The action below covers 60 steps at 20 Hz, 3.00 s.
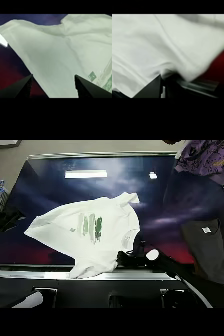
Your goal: Fold the clothes and pants, and hang the long-sleeved shirts on hangers.
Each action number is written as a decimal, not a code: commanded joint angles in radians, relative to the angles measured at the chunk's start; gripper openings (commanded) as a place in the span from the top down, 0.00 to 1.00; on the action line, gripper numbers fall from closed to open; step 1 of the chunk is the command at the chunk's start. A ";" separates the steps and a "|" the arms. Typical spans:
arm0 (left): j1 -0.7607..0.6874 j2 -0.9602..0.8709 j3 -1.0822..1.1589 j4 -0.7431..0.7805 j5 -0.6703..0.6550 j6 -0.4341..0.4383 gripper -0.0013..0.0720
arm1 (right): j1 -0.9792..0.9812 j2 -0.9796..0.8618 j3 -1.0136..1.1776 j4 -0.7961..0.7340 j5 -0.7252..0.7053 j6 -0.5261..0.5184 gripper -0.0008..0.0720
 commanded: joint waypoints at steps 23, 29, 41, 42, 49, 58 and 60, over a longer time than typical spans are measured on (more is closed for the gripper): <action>0.281 -0.002 -0.599 -0.252 0.059 0.428 0.14 | -0.615 -0.005 0.340 -0.510 0.372 0.057 0.94; 0.212 -0.069 -0.598 -0.285 0.077 0.446 0.15 | -0.615 -0.005 0.340 -0.510 0.375 0.056 0.94; 0.128 -0.048 -0.526 -0.304 0.054 0.368 0.97 | -0.614 0.004 0.376 -0.344 0.404 -0.163 0.94; 0.103 -0.028 -0.484 -0.304 0.058 0.351 0.97 | -0.614 0.004 0.414 -0.343 0.407 -0.177 0.94; -0.053 0.099 0.265 -0.298 0.119 0.211 0.97 | -0.614 0.005 1.062 -0.478 0.447 -0.151 0.94; -0.049 0.412 0.814 0.050 0.079 -0.105 0.97 | -0.614 0.297 1.572 -0.771 0.473 -0.027 0.94; -0.049 0.496 0.810 0.124 0.014 -0.162 0.97 | -0.614 0.376 1.571 -0.837 0.496 0.002 0.94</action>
